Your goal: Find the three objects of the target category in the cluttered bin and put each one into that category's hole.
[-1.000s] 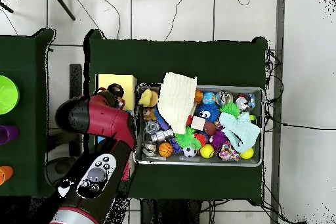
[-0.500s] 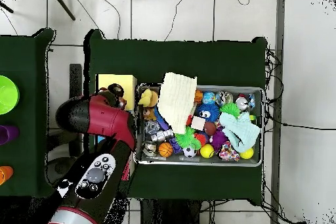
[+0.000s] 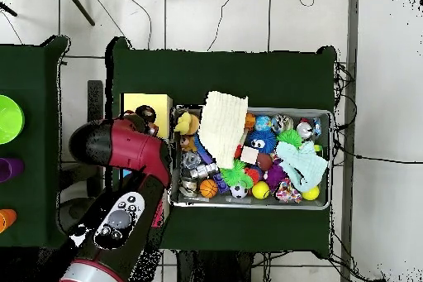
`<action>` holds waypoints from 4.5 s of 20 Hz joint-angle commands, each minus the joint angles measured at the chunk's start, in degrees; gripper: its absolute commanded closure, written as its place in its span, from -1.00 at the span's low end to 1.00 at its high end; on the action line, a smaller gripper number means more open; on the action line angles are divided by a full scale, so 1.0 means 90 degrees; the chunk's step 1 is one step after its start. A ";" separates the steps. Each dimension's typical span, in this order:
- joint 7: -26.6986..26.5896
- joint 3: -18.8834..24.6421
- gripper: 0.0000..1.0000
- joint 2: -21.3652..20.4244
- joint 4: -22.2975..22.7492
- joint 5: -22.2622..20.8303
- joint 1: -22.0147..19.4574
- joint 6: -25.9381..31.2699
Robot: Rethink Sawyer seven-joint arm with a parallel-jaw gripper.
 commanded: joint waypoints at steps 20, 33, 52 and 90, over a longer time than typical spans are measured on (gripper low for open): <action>0.1887 -0.0014 1.00 0.0452 -0.0621 -0.0008 -0.0155 0.1828; 0.1911 -0.0235 1.00 0.0512 -0.1048 -0.0047 -0.0229 0.2457; 0.1864 -0.0546 1.00 0.0343 -0.1603 -0.0118 -0.0345 0.3550; 0.0447 -0.0259 1.00 -0.0837 -0.1495 -0.0545 -0.1406 0.4889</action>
